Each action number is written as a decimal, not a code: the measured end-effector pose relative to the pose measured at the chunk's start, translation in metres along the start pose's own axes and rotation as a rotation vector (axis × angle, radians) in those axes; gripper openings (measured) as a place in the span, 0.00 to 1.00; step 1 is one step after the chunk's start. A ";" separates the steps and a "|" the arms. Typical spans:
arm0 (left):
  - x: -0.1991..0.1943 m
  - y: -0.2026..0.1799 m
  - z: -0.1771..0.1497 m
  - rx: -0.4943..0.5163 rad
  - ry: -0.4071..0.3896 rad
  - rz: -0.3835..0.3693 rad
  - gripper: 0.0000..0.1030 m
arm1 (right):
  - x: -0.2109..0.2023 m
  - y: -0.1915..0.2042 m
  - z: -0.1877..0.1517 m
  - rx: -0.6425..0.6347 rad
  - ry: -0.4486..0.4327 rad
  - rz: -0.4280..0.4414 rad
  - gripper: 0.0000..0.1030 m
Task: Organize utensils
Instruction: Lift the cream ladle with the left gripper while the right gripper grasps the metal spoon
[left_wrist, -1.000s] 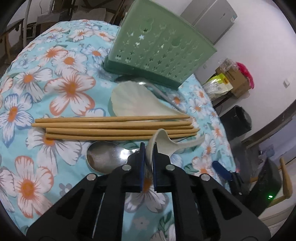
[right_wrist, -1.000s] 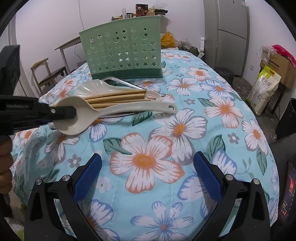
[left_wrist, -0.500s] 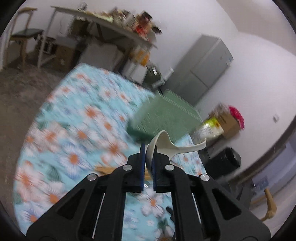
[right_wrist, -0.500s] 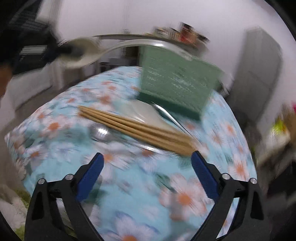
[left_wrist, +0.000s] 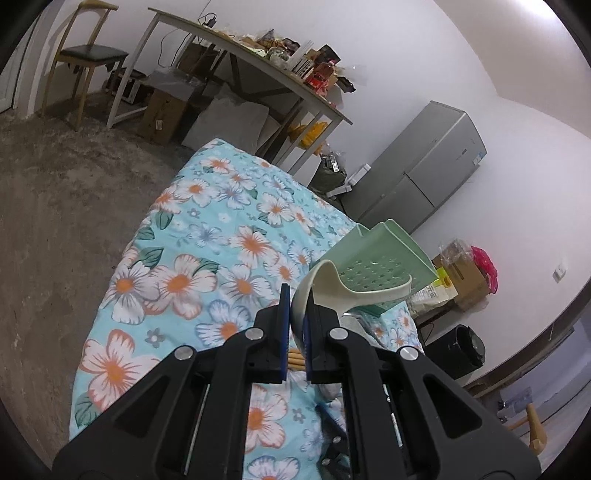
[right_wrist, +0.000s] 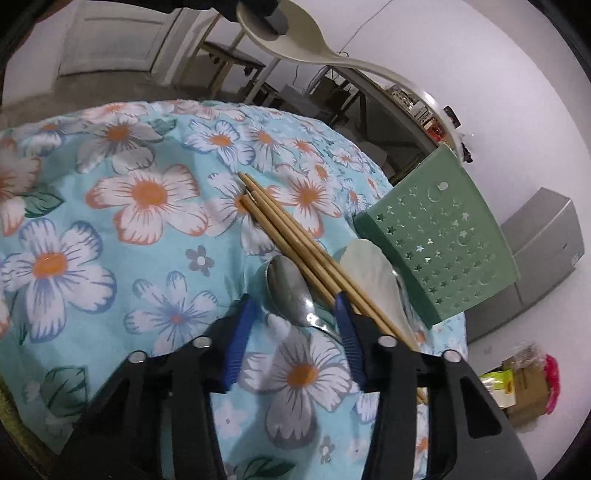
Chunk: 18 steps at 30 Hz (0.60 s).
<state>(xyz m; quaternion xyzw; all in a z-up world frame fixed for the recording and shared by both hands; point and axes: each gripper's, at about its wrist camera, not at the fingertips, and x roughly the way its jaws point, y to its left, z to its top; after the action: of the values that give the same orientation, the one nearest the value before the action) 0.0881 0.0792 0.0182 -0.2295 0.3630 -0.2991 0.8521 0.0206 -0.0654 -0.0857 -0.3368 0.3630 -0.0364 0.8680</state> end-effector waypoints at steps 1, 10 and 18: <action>0.000 0.003 0.001 -0.001 0.000 -0.002 0.05 | 0.002 0.001 0.002 -0.009 0.010 -0.012 0.34; -0.007 0.015 0.012 -0.012 -0.025 0.012 0.05 | 0.016 0.009 0.014 -0.020 0.056 -0.022 0.16; -0.022 -0.001 0.027 0.049 -0.093 0.020 0.05 | -0.013 -0.008 0.015 0.068 -0.009 -0.005 0.05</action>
<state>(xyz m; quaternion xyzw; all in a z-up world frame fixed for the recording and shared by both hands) 0.0956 0.0984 0.0466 -0.2186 0.3179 -0.2884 0.8763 0.0223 -0.0591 -0.0656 -0.3082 0.3567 -0.0491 0.8805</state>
